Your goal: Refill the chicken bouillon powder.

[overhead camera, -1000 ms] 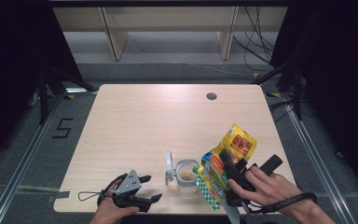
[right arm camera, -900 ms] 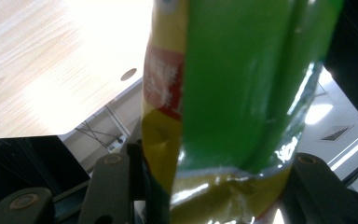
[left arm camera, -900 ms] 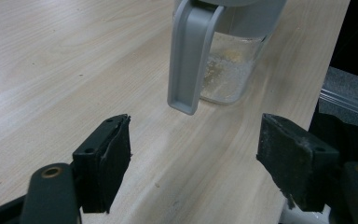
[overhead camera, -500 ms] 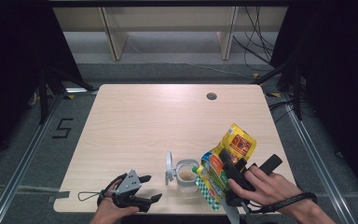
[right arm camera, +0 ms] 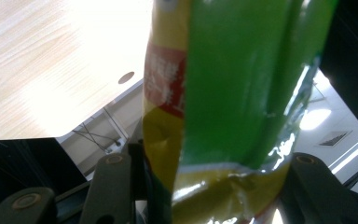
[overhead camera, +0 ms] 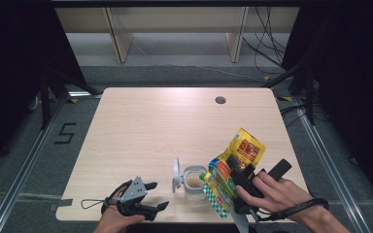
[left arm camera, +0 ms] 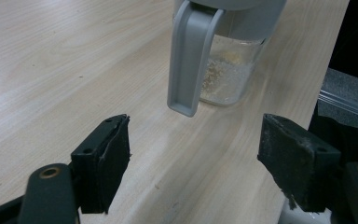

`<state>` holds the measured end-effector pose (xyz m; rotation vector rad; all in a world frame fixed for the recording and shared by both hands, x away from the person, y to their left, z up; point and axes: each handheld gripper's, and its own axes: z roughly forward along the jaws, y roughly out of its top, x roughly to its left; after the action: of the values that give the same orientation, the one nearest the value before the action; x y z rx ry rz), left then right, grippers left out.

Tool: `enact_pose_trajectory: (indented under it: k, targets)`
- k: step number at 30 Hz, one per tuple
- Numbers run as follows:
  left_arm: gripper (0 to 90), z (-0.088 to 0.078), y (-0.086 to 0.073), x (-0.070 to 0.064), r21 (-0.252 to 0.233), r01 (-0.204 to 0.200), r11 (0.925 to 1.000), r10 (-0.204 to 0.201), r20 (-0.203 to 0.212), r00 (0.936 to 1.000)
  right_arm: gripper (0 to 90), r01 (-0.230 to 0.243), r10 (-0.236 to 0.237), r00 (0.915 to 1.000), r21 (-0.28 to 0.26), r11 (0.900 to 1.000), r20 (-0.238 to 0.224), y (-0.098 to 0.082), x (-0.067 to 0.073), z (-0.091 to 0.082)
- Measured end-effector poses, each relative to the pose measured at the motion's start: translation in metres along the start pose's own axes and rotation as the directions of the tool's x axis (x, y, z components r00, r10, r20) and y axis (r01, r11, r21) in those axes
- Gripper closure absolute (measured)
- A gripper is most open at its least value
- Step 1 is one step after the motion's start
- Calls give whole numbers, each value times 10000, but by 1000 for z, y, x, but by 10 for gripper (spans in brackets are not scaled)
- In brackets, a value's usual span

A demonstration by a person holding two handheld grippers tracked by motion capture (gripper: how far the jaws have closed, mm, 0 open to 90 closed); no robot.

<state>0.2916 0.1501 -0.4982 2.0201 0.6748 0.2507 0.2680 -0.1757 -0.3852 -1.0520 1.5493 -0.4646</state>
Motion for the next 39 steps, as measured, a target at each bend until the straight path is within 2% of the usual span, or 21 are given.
enact_pose_trajectory:
  k: [1, 2, 4, 5, 6, 8, 15, 17, 19, 23, 24, 28, 29, 30, 33, 39]
  targets:
    - [244, -1, 0, 1, -5, -177, 9998, 177, -42, 9998, 548, 23, -24, 10000, -8, 10000, -59, 0, -1, 0]
    - [244, -1, 0, 0, -11, -33, 10000, 33, -52, 10000, 549, -66, 66, 10000, 29, 10000, -21, 0, -1, 1]
    - [244, -2, 0, 2, -38, -298, 9995, 298, -6, 9996, 549, -90, 90, 10000, 22, 10000, -10, -1, -1, 1]
    - [244, -2, 0, 0, -10, -11, 10000, 11, -38, 10000, 550, 11, -11, 10000, -29, 10000, -10, -1, -2, 1]
    - [244, -1, 0, 2, -42, -291, 9996, 291, -12, 9996, 550, 38, -38, 10000, -36, 10000, -2, -1, -3, 1]
    - [244, -1, 0, 1, -51, -141, 9999, 141, -45, 9999, 550, -73, 73, 10000, -129, 9999, -13, -2, -3, 1]
    - [244, -1, 0, 1, -51, -252, 9997, 251, -102, 9996, 554, 9, -9, 10000, -58, 10000, -85, -2, -1, 2]
    - [244, -2, 0, 0, -10, -5, 10000, 5, -39, 10000, 555, 39, -39, 10000, -40, 10000, -86, -2, -1, 2]
    - [244, -1, 0, -1, -88, 61, 9999, -61, -36, 10000, 556, -53, 52, 9999, -54, 10000, -127, -2, 0, 2]
    - [244, -1, 0, 1, -3, -225, 9997, 225, -26, 9997, 557, 26, -26, 9999, -61, 10000, -108, -2, -1, 2]
    - [244, -1, 0, -1, -14, -12, 10000, 12, -117, 9999, 557, 13, -14, 9999, -81, 10000, -109, -2, -1, 2]
    - [244, -1, 0, -1, -100, 84, 9999, -85, -25, 10000, 558, -15, 14, 9999, -101, 9999, -104, -2, -1, 2]
    - [244, -1, 0, 1, -40, -232, 9997, 231, -85, 9997, 558, -15, 14, 9999, -101, 9999, -104, -2, -1, 2]
    - [244, -1, 0, 1, -34, -270, 9996, 269, -95, 9996, 558, -28, 27, 10000, -113, 9999, -93, -2, -1, 2]
    - [244, -1, 0, -1, -50, -25, 10000, 24, -105, 9999, 558, -73, 72, 9999, -131, 9999, -90, -2, -1, 1]
    - [244, -1, 0, -1, -44, 11, 10000, -12, -122, 9999, 560, -156, 155, 9998, -85, 9998, -77, -3, 0, 0]
